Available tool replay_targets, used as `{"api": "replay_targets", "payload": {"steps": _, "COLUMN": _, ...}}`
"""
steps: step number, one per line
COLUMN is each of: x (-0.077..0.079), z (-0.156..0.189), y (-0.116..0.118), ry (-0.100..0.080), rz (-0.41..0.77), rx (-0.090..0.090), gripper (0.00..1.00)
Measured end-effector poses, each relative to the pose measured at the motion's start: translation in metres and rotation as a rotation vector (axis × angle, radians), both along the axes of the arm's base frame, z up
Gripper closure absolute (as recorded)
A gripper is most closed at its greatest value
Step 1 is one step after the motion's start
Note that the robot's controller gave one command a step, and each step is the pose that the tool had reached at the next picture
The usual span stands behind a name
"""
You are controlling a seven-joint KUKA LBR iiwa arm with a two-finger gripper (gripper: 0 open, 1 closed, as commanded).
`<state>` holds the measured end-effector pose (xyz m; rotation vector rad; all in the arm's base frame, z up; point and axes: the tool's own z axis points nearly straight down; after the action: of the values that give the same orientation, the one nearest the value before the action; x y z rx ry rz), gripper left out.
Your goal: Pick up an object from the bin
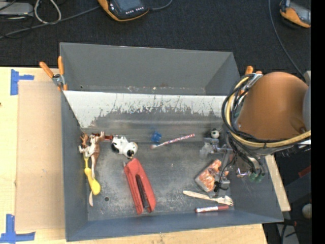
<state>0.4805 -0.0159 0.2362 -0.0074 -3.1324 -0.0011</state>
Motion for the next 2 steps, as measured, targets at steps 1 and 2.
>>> {"api": "replay_targets", "payload": {"steps": 1, "x": 0.001, "z": 0.004, "y": 0.0, "ry": -0.008, "rz": 0.001, "rx": 0.0, "gripper": 0.0}}
{"api": "replay_targets", "payload": {"steps": 2, "x": 0.003, "z": -0.011, "y": -0.057, "ry": -0.005, "rz": -0.037, "rx": 0.001, "gripper": 0.0}}
